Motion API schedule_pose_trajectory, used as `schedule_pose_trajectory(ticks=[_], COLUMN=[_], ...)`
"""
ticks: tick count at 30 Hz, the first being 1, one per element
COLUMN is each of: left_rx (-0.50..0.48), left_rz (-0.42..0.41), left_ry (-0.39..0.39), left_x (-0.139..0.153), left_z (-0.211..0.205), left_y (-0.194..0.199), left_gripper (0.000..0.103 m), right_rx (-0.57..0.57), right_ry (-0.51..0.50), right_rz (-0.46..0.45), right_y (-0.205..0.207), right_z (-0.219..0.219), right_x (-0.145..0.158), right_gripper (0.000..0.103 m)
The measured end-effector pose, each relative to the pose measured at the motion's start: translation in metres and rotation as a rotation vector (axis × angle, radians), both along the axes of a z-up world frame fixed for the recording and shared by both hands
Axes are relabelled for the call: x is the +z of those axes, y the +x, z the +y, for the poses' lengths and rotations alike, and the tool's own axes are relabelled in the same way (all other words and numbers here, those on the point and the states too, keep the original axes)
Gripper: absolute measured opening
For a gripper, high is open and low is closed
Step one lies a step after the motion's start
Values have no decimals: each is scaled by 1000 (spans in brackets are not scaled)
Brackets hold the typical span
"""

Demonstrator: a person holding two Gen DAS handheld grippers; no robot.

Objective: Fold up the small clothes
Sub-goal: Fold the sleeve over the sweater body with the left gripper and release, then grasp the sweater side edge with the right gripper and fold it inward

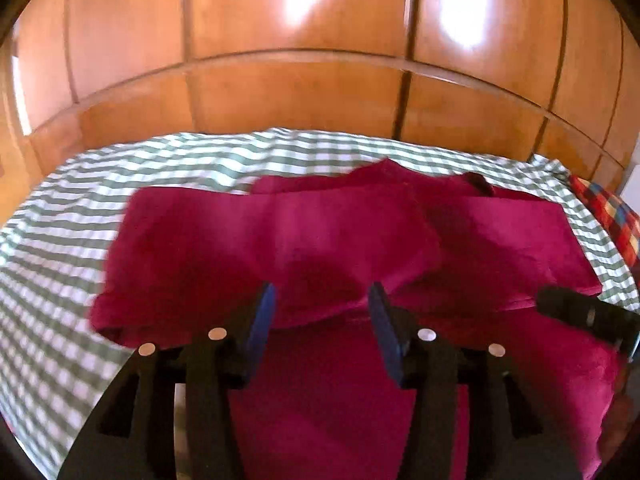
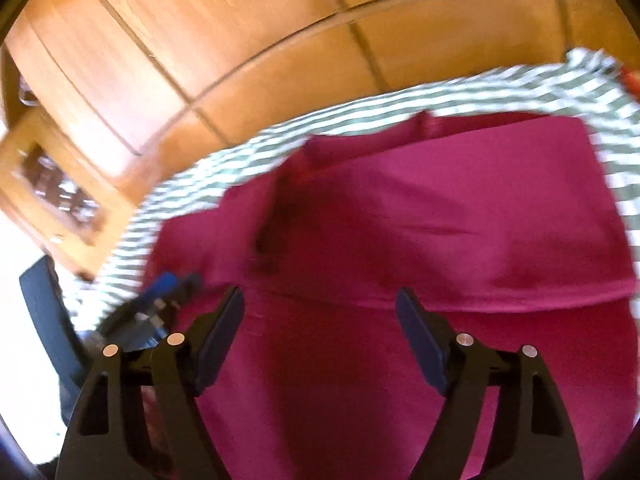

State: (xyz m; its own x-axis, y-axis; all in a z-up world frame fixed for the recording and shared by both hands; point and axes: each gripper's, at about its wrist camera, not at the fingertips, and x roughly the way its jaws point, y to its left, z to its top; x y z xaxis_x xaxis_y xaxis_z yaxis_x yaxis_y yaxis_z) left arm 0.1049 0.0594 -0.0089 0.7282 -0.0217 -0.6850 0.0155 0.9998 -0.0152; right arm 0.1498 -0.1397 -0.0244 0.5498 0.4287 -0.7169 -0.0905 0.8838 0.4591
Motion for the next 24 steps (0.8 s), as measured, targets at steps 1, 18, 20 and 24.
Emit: schedule_pose_trajectory(ticks=[1,18,20,24], left_rx=[20,150,152,156], left_rz=[-9,-17,-15,-12], left_ry=[21,76,77,82], left_x=[2,3,2,1], left_z=[3,35,36,35], left_y=[-3,-37,-39,-40], left_gripper=[48,54,55,56], right_rx=[14,68,89,110], right_ry=[26,-75,-97,-137], right_rz=[10,112,104,60], right_y=[7,94,95,90], right_z=[3,68,72,76], right_x=[0,-25,-22,-10], right_gripper=[78,35,15,7])
